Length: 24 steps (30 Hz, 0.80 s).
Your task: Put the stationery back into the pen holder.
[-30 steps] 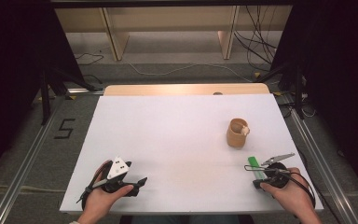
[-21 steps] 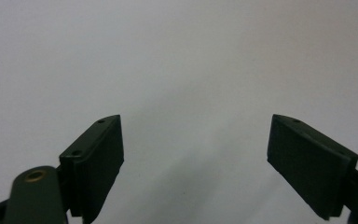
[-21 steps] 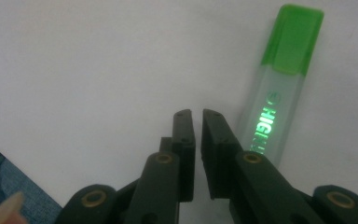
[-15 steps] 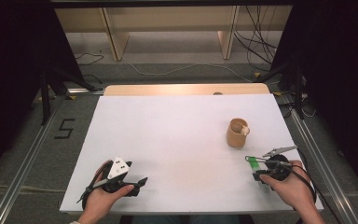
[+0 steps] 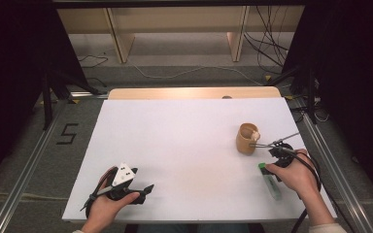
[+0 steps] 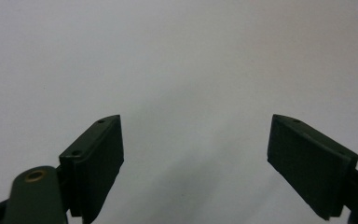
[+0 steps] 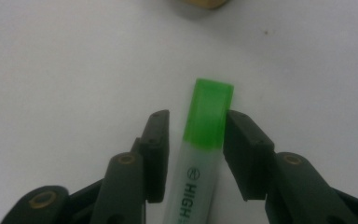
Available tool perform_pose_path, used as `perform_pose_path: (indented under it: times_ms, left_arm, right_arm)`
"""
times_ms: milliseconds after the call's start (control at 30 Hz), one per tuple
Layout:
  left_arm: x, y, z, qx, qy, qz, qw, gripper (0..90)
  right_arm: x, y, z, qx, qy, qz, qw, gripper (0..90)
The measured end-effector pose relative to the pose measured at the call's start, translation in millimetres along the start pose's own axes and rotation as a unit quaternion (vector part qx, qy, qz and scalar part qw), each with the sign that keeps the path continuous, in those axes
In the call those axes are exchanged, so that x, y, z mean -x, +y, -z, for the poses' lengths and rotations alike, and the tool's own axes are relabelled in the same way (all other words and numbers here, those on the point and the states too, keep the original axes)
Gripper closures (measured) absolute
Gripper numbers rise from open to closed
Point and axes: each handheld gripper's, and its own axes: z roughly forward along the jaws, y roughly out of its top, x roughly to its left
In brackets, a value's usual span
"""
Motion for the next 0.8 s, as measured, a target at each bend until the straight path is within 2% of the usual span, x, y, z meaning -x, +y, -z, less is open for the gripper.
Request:
perform_pose_path:
  times_ms: [167,200,367,800]
  left_arm:
    - [-0.7,-0.2,0.2,0.002,0.000,0.000,1.0000,18.4]
    - [-0.8,-0.2,0.3,0.003,-0.001,0.000,1.0000,18.4]
    - [-0.8,0.0,0.0,0.002,-0.002,-0.001,1.0000,18.4]
    - [-0.8,0.1,0.2,0.004,-0.002,0.000,1.0000,18.4]
  right_arm:
    - [-2.5,13.2,-5.7,-0.014,-0.018,0.005,0.9997,59.2]
    - [-3.5,15.1,-6.2,-0.018,-0.019,0.000,0.9997,59.0]
    - [-3.3,19.3,-12.2,-0.033,-0.029,0.005,0.9990,57.6]
    - [-2.3,25.2,-22.8,-0.059,-0.042,-0.002,0.9973,57.3]
